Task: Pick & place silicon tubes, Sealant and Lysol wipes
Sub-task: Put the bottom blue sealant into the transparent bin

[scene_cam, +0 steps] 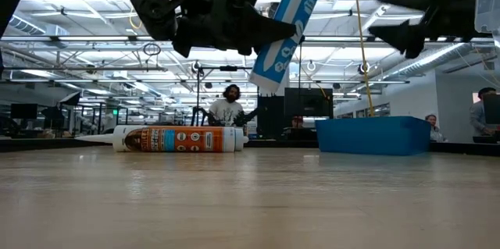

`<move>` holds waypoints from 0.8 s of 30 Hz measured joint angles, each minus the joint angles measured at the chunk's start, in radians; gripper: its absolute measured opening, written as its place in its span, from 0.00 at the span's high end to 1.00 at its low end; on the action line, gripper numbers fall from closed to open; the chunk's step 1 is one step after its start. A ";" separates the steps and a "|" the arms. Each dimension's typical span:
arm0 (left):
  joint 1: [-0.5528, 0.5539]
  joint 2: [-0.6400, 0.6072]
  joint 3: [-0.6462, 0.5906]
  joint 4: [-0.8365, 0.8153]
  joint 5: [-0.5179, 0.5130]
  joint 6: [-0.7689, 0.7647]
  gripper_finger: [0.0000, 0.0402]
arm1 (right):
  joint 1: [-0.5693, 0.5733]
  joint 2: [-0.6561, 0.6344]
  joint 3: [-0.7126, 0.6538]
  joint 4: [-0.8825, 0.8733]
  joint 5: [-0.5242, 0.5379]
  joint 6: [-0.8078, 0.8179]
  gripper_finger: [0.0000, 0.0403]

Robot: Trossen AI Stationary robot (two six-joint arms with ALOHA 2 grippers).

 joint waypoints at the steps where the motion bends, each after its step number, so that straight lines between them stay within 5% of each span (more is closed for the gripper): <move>1: 0.001 0.000 0.000 0.000 -0.009 0.000 0.47 | 0.000 0.064 0.018 0.008 0.001 -0.009 0.03; 11: 0.011 0.000 0.000 -0.017 -0.051 -0.009 0.47 | 0.003 0.641 0.297 0.237 -0.088 -0.201 0.03; 24: 0.010 0.000 0.000 -0.068 -0.087 -0.007 0.47 | 0.014 0.879 0.505 0.286 -0.134 -0.346 0.07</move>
